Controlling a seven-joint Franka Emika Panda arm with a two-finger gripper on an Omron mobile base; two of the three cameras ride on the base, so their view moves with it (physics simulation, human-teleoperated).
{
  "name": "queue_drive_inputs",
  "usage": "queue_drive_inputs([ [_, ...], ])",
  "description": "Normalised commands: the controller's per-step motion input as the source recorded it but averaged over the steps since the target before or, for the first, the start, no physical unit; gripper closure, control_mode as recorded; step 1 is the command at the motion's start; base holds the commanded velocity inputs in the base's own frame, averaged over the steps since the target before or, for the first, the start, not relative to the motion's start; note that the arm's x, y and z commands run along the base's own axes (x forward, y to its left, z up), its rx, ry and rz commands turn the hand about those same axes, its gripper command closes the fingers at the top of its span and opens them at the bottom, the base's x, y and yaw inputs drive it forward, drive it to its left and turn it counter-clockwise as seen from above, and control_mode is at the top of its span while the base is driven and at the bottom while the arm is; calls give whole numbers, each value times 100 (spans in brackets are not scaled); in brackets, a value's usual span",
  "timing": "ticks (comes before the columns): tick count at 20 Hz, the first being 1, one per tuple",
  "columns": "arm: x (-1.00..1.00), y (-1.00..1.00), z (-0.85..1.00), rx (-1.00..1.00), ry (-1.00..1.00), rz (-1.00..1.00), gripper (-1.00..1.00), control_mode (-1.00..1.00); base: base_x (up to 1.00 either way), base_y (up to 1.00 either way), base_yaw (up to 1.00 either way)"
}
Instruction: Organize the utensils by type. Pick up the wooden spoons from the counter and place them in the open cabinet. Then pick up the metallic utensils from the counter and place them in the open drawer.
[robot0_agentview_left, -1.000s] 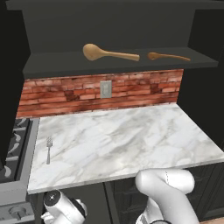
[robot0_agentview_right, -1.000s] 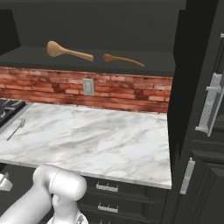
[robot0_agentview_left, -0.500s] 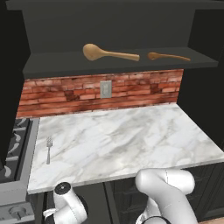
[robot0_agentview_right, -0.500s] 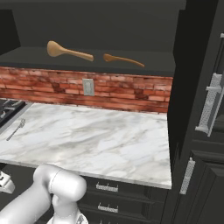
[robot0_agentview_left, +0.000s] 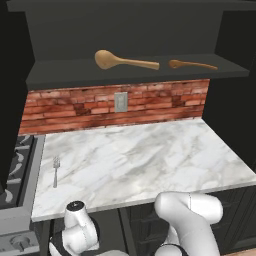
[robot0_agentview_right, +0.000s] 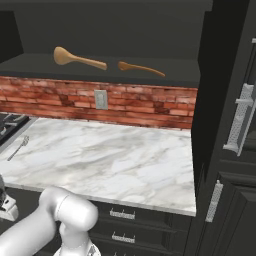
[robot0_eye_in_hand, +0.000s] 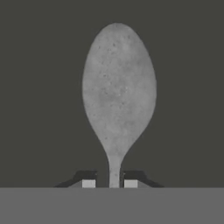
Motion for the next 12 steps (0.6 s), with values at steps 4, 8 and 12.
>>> queue_drive_inputs([
  [4,0,6,0,0,15,0,-100,-100,0,0,0],
  [8,0,4,0,0,12,0,-100,-100,0,0,0],
  [12,-3,1,26,0,7,0,-100,-100,0,0,0],
])
